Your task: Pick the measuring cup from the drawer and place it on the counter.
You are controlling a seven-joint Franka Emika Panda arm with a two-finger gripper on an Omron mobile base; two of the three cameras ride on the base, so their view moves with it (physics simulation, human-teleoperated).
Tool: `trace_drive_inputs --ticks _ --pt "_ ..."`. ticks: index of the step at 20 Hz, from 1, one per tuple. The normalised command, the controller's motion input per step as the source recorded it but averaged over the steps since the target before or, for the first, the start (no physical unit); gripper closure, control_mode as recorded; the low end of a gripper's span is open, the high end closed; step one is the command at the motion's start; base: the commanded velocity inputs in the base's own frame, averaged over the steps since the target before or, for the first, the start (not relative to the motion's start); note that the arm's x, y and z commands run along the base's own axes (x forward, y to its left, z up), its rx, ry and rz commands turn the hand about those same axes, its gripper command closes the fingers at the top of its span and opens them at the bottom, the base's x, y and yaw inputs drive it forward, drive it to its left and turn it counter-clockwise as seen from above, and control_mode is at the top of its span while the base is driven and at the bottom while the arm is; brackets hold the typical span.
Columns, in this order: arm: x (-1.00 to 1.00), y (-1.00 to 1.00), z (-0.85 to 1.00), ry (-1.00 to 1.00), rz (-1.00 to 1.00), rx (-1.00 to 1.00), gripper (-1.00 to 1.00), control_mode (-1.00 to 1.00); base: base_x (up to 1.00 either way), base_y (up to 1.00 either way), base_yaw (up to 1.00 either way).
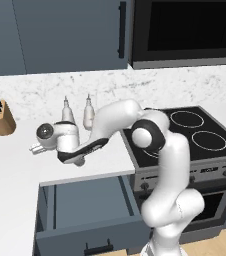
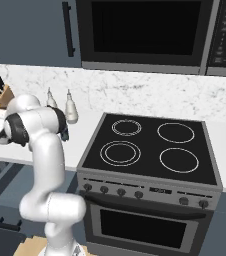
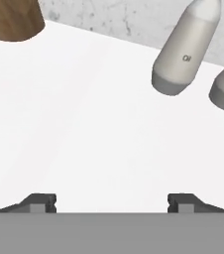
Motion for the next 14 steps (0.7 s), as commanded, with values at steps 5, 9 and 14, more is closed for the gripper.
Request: trace_drive_inputs --ticks 5,9,14 --pt "0.0 0.49 0.25 0.0 0.0 -0.02 -1.0 -1.0 0.0 0.0 0.0" --pt "0.01 0.67 0.2 0.0 0.0 -0.03 -1.0 -1.0 0.0 0.0 0.0" --pt "-0.53 0.13 0.11 0.03 0.0 0.0 -1.0 -1.0 0.0 0.0 0.0"
